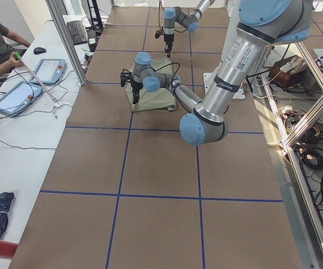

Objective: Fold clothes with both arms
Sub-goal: 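Move the right gripper to the folded shirt's side edge and grasp it, then drag the shirt with the right gripper away from the robot and release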

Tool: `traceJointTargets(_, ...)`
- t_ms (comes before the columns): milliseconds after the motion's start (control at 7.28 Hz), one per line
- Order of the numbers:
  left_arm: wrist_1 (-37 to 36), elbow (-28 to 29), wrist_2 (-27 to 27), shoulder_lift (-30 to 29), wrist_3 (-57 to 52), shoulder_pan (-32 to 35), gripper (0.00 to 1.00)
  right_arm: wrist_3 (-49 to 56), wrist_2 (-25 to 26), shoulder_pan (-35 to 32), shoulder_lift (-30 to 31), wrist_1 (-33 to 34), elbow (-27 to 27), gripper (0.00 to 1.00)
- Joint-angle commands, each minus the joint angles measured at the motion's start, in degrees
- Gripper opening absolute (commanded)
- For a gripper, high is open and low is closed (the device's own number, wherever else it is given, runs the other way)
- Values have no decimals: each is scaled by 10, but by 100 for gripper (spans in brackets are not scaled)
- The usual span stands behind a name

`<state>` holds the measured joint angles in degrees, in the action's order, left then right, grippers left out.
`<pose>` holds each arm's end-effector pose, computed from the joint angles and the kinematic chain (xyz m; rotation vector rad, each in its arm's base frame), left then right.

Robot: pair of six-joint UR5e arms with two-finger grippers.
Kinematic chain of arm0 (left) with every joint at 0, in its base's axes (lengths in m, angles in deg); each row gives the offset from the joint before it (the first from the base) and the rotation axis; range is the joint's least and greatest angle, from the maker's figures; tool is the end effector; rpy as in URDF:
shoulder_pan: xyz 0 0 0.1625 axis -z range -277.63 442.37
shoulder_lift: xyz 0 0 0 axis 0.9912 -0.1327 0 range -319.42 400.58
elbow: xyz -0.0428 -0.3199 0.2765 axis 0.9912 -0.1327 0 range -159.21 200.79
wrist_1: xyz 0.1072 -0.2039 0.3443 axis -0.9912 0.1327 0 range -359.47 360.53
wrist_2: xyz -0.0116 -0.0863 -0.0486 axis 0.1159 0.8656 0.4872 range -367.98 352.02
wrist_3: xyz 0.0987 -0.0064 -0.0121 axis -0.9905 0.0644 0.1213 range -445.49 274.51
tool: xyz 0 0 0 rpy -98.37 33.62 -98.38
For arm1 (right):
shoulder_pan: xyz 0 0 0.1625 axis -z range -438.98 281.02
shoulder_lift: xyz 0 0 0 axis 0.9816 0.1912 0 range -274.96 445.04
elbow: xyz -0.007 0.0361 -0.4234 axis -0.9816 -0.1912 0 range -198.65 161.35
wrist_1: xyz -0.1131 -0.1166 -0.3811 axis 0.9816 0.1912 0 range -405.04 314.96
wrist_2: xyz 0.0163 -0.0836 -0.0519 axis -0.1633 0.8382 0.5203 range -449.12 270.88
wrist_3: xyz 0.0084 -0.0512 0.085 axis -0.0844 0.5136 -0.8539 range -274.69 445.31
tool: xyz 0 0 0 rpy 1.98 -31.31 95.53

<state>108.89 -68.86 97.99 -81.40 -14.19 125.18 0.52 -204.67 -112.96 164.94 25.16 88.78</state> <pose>0.4391 -0.5510 0.3024 0.2198 0.8806 -0.2700 -0.4106 -0.3857 0.3871 -0.1236 -0.9077 0.2826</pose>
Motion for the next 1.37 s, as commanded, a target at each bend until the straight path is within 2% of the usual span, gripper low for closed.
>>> traceJointTargets(0,0,-1,-1,0,1,0,96,-2,-4,21,55,1,67,0)
traceJointTargets(275,-1,-3,-2,1,2,0,96,-22,0,89,124,0,129,0)
traceJointTargets(550,-1,-5,-2,4,2,0,96,-109,5,185,152,0,168,0)
traceJointTargets(962,-1,-8,-3,6,2,-1,96,-149,25,275,208,0,188,0)
traceJointTargets(1099,-1,-10,-3,6,2,-2,96,-149,30,289,219,0,190,3)
traceJointTargets(1237,-1,-10,-3,6,1,-3,98,-155,31,289,222,0,197,99)
